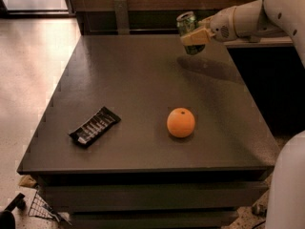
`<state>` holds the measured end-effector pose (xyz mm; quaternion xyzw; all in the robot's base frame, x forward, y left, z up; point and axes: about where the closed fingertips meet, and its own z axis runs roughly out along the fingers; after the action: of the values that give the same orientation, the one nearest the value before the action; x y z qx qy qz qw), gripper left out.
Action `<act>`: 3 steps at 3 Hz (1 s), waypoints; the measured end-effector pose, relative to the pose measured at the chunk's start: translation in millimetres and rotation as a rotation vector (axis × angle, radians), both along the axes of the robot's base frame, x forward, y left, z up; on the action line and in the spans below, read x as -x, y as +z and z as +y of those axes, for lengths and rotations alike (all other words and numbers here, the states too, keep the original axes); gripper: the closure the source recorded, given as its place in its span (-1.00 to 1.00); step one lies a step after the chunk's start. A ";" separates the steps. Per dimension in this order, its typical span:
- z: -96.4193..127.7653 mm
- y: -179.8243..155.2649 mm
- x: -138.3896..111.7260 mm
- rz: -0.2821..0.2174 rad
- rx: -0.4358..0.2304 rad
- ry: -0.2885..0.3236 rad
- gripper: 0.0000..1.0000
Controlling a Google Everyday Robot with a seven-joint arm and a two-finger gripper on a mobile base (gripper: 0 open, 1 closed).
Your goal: Knock green can over
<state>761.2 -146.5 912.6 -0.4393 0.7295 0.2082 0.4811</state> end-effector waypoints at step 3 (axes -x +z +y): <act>-11.8 -40.5 26.0 0.143 0.431 -0.013 1.00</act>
Offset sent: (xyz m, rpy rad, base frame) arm -0.0291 -0.0180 -0.0381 -0.4688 0.1521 -0.0287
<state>735.2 -158.4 872.1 -0.5113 0.7923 0.0749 0.3244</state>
